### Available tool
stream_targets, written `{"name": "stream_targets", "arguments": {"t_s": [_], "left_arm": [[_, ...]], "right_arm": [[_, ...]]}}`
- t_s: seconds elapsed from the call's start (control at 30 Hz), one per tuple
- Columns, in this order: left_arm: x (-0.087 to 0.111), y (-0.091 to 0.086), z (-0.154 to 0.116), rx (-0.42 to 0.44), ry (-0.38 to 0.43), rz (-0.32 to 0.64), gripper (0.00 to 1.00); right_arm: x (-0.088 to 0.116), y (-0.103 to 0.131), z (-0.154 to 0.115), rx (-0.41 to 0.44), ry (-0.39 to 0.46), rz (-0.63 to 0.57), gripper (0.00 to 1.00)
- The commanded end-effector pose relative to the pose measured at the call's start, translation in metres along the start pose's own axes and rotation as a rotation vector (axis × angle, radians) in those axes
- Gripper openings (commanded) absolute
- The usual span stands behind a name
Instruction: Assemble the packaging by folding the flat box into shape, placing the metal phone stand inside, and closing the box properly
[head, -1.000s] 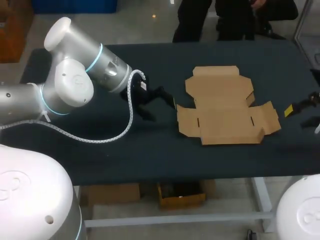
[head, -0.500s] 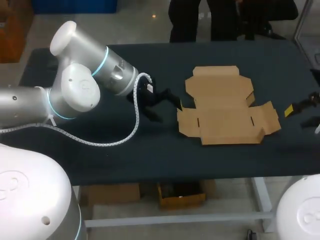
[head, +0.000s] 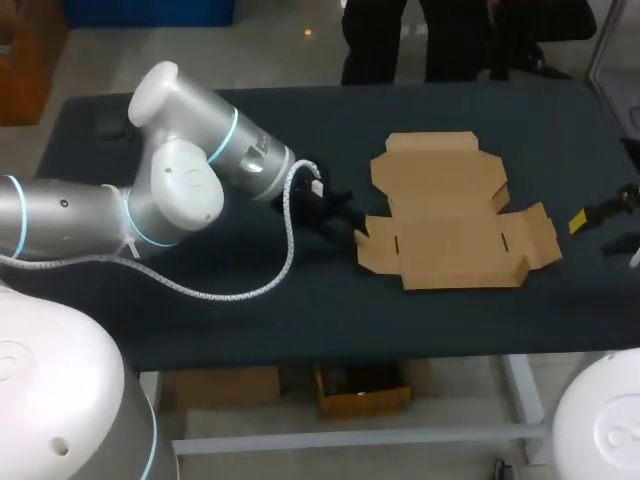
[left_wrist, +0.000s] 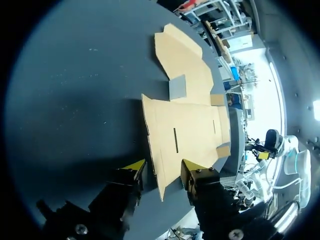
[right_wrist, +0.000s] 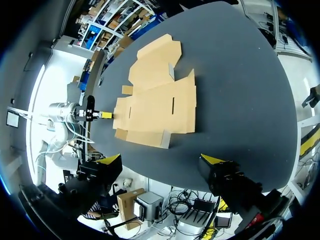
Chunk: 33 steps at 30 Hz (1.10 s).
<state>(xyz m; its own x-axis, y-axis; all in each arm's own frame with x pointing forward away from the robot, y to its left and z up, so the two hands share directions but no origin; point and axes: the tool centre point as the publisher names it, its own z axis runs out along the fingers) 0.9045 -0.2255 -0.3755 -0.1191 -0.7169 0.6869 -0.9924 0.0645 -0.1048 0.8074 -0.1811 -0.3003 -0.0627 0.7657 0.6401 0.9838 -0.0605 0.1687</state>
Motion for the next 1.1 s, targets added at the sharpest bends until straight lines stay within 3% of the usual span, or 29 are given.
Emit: {"name": "stream_targets", "arguments": {"t_s": [0.03, 0.27, 0.43, 0.63, 1.1], "left_arm": [[-0.003, -0.010, 0.014, -0.022, 0.010, 0.001, 0.34], [-0.009, -0.015, 0.024, -0.047, 0.024, -0.002, 0.27], [-0.014, -0.017, 0.025, -0.053, 0.024, -0.027, 0.00], [-0.017, -0.012, 0.010, -0.032, 0.010, -0.075, 0.00], [-0.030, 0.018, -0.044, 0.026, -0.025, -0.084, 0.00]], "right_arm": [[0.000, 0.000, -0.001, 0.003, 0.004, 0.000, 1.00], [0.000, 0.000, -0.001, 0.003, 0.004, 0.000, 1.00], [0.000, 0.000, -0.001, 0.003, 0.004, 0.000, 1.00], [0.000, 0.000, -0.001, 0.003, 0.004, 0.000, 1.00], [0.000, 0.000, -0.001, 0.003, 0.004, 0.000, 1.00]]}}
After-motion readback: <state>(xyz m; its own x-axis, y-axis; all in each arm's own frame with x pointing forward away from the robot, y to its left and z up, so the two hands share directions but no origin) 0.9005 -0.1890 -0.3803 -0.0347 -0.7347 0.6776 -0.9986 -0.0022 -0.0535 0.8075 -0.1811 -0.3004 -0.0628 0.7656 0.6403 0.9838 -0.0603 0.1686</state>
